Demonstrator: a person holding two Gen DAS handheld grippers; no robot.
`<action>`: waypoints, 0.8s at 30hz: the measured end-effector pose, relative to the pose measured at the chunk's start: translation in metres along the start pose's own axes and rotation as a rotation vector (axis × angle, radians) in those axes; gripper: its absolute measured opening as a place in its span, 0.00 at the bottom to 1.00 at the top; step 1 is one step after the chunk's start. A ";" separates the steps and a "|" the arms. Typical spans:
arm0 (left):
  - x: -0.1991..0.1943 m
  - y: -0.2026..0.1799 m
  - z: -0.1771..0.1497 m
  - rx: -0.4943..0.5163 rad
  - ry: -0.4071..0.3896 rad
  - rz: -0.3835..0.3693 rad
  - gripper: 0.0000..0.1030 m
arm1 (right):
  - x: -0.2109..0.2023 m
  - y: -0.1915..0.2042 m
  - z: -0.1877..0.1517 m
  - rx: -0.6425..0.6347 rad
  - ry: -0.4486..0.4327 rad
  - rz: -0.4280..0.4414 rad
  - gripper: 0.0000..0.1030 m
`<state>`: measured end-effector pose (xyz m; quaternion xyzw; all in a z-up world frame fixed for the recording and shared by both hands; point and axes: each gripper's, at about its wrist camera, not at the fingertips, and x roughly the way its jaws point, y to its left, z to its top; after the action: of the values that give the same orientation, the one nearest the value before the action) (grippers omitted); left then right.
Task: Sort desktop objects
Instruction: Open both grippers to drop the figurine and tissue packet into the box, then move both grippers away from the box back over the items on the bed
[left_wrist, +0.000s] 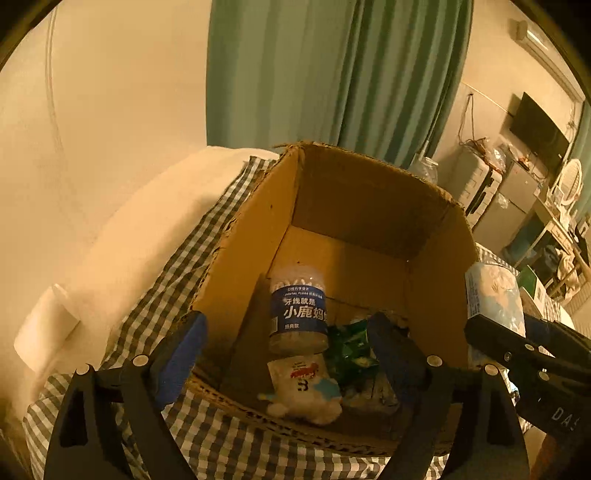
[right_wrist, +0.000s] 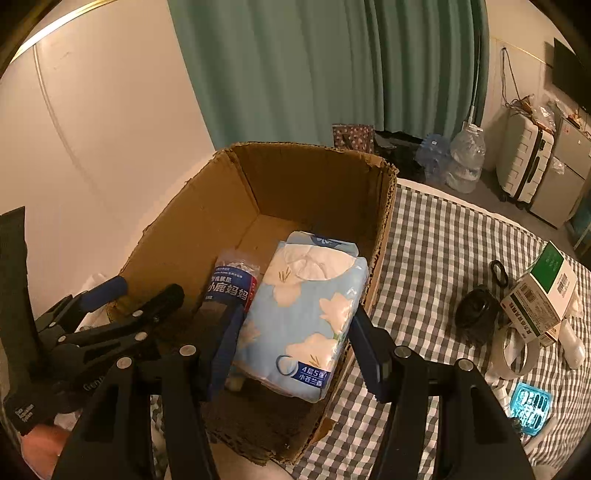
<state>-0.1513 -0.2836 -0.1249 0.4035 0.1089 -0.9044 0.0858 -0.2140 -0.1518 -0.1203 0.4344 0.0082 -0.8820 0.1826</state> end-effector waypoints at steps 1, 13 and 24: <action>0.000 0.001 0.000 -0.002 0.000 0.000 0.88 | 0.001 0.001 0.000 0.000 0.001 0.000 0.56; -0.004 -0.002 -0.004 0.016 0.002 0.024 0.88 | -0.008 0.002 0.006 0.024 -0.045 0.028 0.74; -0.028 -0.035 -0.007 0.079 -0.019 0.014 0.88 | -0.042 -0.029 -0.004 0.085 -0.080 0.005 0.74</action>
<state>-0.1367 -0.2468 -0.1039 0.3986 0.0693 -0.9113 0.0770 -0.1971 -0.1111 -0.0940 0.4060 -0.0376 -0.8978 0.1666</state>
